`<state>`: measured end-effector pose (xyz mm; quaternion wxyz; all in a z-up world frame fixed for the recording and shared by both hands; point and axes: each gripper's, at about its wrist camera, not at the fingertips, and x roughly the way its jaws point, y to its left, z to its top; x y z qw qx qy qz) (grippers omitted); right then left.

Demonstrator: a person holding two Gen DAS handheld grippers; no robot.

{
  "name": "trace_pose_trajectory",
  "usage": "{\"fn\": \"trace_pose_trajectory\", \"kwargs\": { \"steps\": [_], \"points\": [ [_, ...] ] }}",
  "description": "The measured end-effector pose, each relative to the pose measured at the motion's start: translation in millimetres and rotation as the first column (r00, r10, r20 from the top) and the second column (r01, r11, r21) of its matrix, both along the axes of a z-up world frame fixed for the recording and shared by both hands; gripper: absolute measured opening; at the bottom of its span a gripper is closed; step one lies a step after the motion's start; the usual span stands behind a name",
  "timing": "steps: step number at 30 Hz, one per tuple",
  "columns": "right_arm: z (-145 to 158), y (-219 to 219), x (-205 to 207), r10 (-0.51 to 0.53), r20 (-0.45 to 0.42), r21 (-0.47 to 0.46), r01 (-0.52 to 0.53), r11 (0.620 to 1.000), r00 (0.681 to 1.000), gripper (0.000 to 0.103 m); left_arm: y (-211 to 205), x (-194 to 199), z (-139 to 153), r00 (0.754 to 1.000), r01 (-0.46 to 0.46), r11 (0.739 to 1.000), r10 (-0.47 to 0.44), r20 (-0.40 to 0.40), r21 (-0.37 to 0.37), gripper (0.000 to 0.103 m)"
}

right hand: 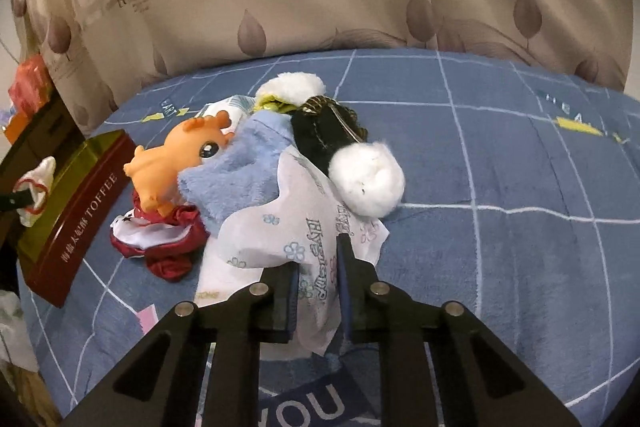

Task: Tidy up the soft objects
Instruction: 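Carry the glove into the tin and open the left gripper while the right gripper grasps the white pad packet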

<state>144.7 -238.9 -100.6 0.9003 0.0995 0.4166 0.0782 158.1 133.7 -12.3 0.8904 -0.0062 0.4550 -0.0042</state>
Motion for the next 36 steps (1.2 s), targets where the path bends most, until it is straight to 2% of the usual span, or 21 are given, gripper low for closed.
{"fn": "trace_pose_trajectory", "kwargs": {
  "steps": [5,13,16,18,21,27,33,36],
  "points": [
    [-2,-1,1,-0.005,-0.015,0.003,0.005,1.0,1.0,0.015,23,28,-18,0.998,-0.04,0.999,0.04,-0.053,0.009,0.022],
    [-1,7,0,-0.004,-0.016,-0.045,0.003,0.999,1.0,0.015,33,65,-41,0.992,-0.014,1.0,0.017,-0.124,0.021,0.022],
    [-1,7,0,-0.004,-0.017,-0.045,0.003,0.999,1.0,0.015,36,74,-46,0.991,-0.005,0.998,0.013,-0.131,0.062,0.025],
    [-1,7,0,-0.004,-0.017,-0.049,0.003,0.999,1.0,0.015,37,77,-49,0.991,-0.007,0.998,0.016,-0.134,0.061,0.03],
    [-1,8,0,-0.004,-0.017,-0.058,0.003,0.998,1.0,0.015,38,78,-50,0.992,-0.011,0.998,0.018,-0.122,0.064,0.044],
    [-2,8,0,-0.004,-0.017,-0.059,0.003,0.998,1.0,0.015,33,73,-53,0.994,0.006,0.994,0.006,-0.105,0.114,0.059],
    [-2,8,1,-0.004,-0.017,-0.058,0.003,0.998,1.0,0.015,37,67,-48,0.996,-0.008,0.996,0.016,-0.091,0.093,0.061],
    [-2,8,1,-0.004,-0.017,-0.058,0.003,0.998,1.0,0.015,33,58,-38,0.999,-0.004,0.991,0.009,-0.036,0.133,0.061]
  ]
}}
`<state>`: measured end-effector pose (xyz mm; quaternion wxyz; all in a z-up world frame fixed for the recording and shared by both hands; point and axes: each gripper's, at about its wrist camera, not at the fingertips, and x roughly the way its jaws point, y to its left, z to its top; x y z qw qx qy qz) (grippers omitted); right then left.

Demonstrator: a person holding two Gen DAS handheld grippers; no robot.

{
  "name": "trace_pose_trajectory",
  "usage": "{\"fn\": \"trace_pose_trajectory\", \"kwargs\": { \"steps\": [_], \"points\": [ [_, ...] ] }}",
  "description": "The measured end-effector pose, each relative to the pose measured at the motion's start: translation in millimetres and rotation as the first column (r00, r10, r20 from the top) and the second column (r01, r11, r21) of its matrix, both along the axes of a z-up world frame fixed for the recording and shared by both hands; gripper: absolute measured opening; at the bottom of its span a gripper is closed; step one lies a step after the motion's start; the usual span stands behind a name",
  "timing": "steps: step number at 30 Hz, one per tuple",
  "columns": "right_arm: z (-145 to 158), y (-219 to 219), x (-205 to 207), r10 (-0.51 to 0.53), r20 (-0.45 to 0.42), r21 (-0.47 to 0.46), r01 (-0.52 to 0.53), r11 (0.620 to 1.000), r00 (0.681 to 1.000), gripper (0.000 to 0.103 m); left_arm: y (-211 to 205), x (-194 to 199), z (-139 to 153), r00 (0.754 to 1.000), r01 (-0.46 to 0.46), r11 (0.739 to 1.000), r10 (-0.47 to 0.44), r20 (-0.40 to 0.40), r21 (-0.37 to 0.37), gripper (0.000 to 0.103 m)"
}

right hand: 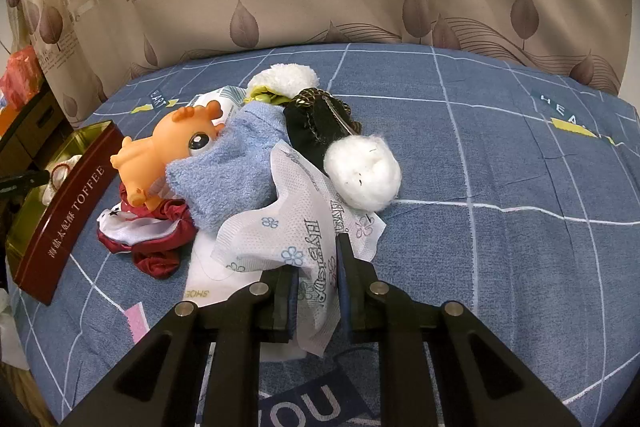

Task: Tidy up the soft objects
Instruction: 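Carry the glove into the tin and open the left gripper while the right gripper grasps the white pad packet, then carry the white pad packet into the tin and release it with the right gripper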

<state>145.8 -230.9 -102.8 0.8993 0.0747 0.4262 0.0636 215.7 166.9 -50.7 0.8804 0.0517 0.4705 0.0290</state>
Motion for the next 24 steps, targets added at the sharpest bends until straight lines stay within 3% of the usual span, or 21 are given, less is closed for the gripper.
{"fn": "trace_pose_trajectory", "kwargs": {
  "steps": [5,11,18,24],
  "points": [
    [0,-1,-1,0.0,0.001,0.002,0.0,1.0,1.0,0.015,-17,-38,23,0.993,0.027,0.996,-0.036,0.112,0.081,0.061],
    [0,0,-2,0.001,0.007,-0.012,-0.001,1.0,1.0,0.015,-18,-91,38,0.98,-0.022,0.993,-0.002,0.201,0.117,0.061],
    [2,7,-2,0.005,0.008,-0.057,-0.004,0.998,1.0,0.015,10,-146,36,0.962,-0.127,0.99,0.11,0.248,0.054,0.061],
    [2,12,-2,0.005,0.008,-0.099,-0.004,0.995,1.0,0.015,34,-160,30,0.963,-0.157,0.988,0.151,0.221,0.007,0.061]
  ]
}}
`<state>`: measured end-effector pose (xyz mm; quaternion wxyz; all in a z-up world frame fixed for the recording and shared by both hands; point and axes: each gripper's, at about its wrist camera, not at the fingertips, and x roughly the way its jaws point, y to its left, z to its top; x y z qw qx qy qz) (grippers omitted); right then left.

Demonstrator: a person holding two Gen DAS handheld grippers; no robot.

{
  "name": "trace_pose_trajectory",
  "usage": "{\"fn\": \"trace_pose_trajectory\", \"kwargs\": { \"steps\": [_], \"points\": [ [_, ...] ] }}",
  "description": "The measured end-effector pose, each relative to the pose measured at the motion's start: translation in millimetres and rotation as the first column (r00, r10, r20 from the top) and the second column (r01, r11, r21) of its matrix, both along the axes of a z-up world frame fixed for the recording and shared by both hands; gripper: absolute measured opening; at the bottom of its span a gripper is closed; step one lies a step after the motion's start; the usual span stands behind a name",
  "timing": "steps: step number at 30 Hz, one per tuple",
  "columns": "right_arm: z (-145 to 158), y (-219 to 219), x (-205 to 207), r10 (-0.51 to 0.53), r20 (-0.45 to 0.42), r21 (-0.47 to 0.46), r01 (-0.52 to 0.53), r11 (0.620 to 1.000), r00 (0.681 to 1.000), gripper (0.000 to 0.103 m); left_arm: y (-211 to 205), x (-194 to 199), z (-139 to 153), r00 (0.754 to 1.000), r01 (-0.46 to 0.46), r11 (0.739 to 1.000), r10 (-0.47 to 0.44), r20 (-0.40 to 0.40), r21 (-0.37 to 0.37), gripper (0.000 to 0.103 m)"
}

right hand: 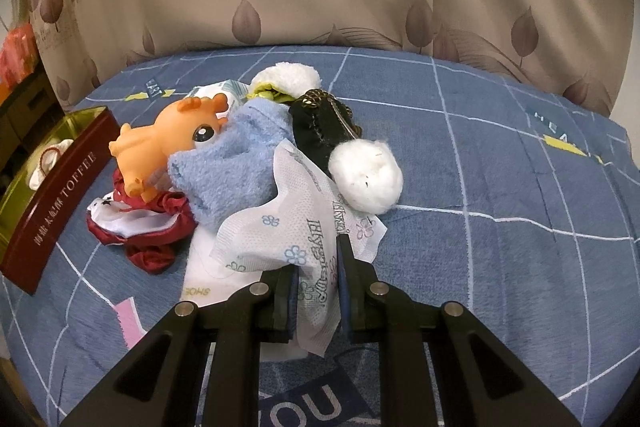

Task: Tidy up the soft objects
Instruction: 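Carry the white pad packet into the tin and release it with the right gripper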

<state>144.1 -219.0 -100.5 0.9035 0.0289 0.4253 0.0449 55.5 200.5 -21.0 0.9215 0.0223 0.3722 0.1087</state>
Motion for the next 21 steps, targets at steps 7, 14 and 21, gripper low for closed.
{"fn": "trace_pose_trajectory", "kwargs": {
  "steps": [7,14,21],
  "points": [
    [2,4,0,0.01,0.003,-0.042,-0.01,0.999,1.0,0.014,23,2,-4,0.998,-0.056,0.998,0.056,-0.004,-0.028,0.061],
    [21,6,-9,-0.014,0.036,-0.044,0.015,0.999,0.999,0.012,44,0,-3,0.992,-0.12,0.987,0.122,0.01,-0.104,0.061],
    [61,18,-19,-0.001,0.101,0.017,-0.001,1.0,0.995,0.012,68,-4,-1,0.974,-0.222,0.962,0.228,0.018,-0.159,0.061]
  ]
}}
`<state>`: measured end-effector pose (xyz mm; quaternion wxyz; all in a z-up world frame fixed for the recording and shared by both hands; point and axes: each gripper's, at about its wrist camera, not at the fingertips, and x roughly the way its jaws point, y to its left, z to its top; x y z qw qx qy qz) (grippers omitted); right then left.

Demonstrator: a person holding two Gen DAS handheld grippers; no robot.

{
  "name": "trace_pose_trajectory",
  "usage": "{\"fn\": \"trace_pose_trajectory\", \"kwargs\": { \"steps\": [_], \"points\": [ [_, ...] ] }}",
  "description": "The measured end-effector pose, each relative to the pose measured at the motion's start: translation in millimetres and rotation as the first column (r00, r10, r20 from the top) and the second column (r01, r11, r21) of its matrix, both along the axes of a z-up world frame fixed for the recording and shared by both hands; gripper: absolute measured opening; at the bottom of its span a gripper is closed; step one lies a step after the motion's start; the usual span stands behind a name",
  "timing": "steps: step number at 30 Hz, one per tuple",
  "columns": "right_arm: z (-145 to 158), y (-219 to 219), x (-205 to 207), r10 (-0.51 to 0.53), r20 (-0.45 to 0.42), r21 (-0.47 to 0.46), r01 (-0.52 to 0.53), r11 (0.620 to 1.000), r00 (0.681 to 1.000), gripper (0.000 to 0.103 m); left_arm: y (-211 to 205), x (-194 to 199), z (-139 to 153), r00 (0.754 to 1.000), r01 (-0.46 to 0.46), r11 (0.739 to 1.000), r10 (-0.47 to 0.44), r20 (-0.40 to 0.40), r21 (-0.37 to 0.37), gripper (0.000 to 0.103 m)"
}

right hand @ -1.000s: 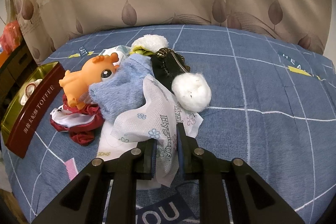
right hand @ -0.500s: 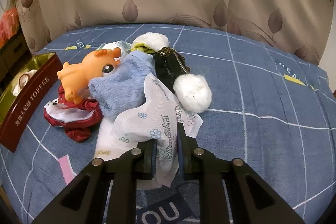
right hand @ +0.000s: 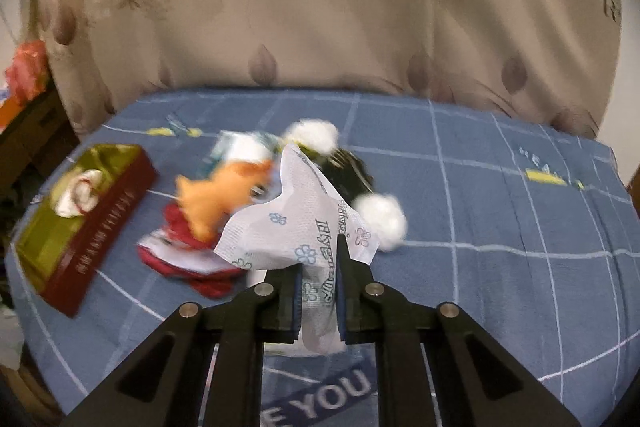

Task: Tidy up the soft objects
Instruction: 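Carry the white pad packet into the tin and release it with the right gripper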

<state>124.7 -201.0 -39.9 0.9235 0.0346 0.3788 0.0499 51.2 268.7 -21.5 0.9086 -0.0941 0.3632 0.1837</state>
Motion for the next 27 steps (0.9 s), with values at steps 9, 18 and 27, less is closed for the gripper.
{"fn": "trace_pose_trajectory", "kwargs": {
  "steps": [9,18,27],
  "points": [
    [24,84,6,0.226,0.009,0.095,-0.225,0.97,0.974,0.012,9,2,-8,0.999,-0.028,0.999,0.026,-0.042,-0.04,0.061],
    [26,178,5,0.407,0.001,0.051,-0.406,0.912,0.913,0.012,10,3,-9,0.998,-0.035,0.999,0.034,-0.047,-0.025,0.061],
    [23,247,16,0.5,-0.035,0.029,-0.499,0.866,0.866,0.012,21,1,-8,0.997,-0.072,0.997,0.071,-0.04,-0.04,0.061]
  ]
}}
